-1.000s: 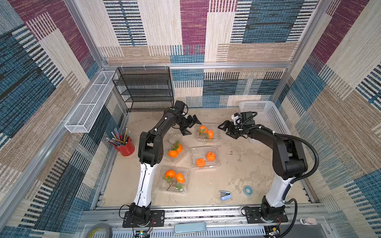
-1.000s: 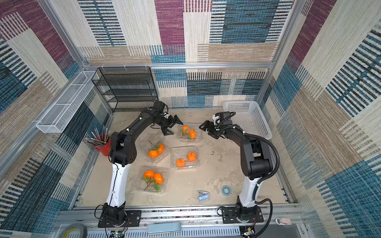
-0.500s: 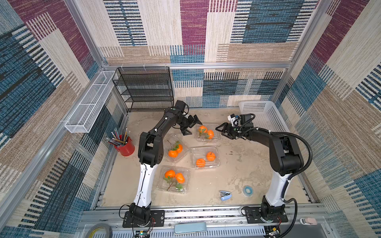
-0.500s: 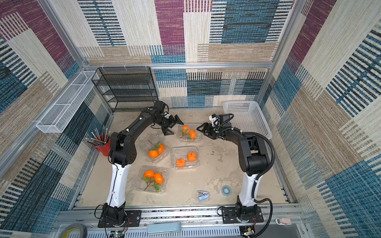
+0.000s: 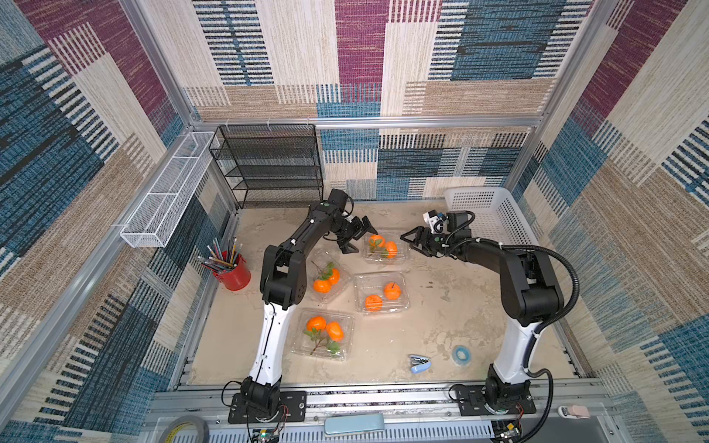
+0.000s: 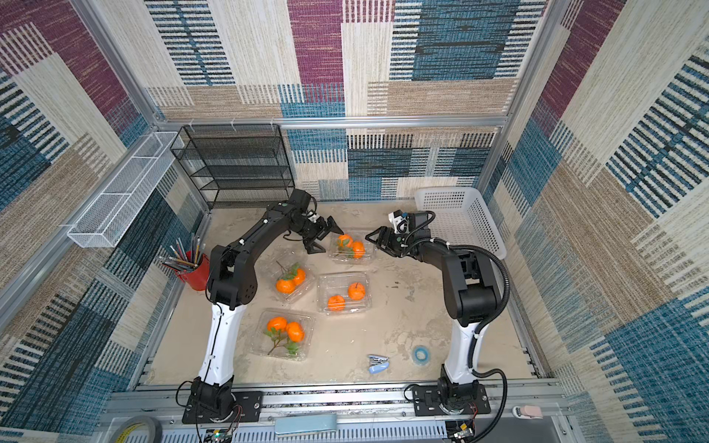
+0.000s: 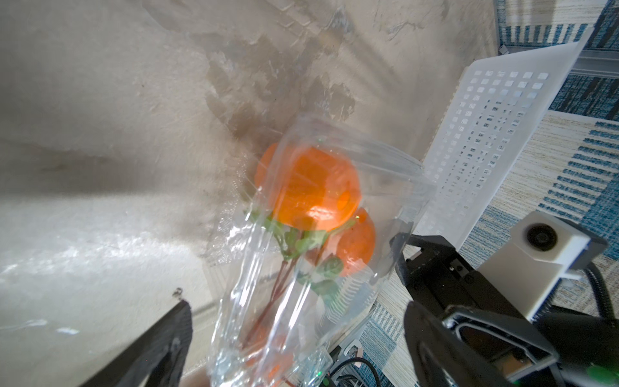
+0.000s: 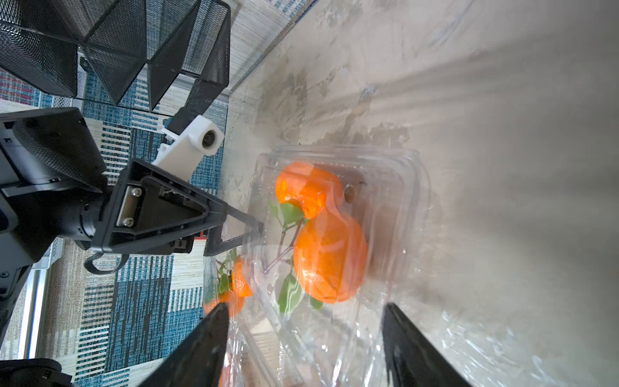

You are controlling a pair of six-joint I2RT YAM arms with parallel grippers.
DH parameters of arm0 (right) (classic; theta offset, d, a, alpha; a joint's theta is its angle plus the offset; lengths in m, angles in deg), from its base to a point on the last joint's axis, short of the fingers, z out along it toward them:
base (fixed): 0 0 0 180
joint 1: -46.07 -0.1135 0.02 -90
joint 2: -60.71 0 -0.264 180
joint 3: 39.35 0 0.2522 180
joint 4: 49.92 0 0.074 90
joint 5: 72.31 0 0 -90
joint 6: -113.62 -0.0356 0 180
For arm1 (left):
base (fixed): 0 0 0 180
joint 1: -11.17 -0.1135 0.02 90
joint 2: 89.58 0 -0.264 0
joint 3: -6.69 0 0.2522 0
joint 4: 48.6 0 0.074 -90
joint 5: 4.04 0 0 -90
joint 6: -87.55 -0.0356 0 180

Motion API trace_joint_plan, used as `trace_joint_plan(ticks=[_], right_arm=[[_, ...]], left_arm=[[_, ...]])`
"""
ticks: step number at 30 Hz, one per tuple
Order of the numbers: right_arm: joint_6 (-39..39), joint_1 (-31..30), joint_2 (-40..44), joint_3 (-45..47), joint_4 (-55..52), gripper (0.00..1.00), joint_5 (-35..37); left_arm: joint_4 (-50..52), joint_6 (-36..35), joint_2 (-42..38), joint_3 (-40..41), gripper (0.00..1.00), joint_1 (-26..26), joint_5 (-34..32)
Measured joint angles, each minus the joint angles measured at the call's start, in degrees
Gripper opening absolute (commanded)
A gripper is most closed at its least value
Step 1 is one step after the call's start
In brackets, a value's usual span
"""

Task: Take oranges out of containers
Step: Open the packing box at the center of the board.

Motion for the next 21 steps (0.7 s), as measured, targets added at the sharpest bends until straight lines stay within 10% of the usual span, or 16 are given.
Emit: trace_joint_plan(ticks=[21], right_arm=[[-7.87, -1.22, 2.12, 3.15, 6.32, 0.51, -4.13]], left_arm=[[0.33, 2.75, 4.98, -6.99, 0.99, -0.02, 1.60]])
